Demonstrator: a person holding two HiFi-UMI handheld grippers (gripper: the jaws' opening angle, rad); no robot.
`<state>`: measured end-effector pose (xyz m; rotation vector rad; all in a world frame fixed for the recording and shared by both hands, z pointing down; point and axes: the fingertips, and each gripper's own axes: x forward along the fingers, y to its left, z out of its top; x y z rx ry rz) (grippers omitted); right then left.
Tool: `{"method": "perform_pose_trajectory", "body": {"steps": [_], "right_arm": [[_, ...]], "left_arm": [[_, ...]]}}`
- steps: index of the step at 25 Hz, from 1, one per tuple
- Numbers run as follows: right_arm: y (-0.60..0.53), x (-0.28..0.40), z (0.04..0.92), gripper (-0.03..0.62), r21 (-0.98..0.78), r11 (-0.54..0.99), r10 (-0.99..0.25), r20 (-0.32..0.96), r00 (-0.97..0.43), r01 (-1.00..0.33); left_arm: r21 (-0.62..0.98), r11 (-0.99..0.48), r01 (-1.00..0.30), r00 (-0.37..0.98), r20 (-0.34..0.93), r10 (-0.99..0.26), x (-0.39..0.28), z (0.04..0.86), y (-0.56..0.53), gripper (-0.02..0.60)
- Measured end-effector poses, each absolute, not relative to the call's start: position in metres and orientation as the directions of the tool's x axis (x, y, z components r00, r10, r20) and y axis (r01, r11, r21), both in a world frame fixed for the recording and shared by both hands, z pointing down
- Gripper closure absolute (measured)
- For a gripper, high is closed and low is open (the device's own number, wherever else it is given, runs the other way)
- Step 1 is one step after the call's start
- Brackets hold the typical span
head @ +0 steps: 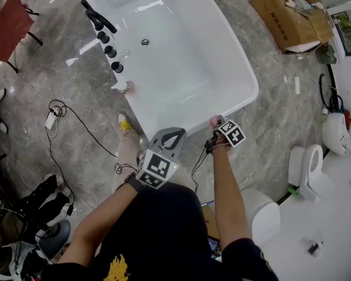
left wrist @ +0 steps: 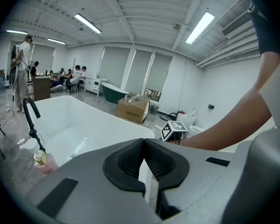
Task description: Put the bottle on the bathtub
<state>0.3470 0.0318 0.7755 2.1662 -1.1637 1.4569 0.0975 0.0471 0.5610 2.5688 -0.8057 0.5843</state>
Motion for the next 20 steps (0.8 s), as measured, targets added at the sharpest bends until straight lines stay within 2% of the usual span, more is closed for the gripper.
{"method": "perform_pose_trajectory", "body": {"steps": [20], "right_arm": [[0.044,0.343,0.778,0.267,-0.187,-0.566,-0.471,0.872,0.129,-0.803]], "left_arm": [[0.231,-0.778,-0.583,0.76,0.493,-0.423,0.111,0.562,0.051,0.565]]}}
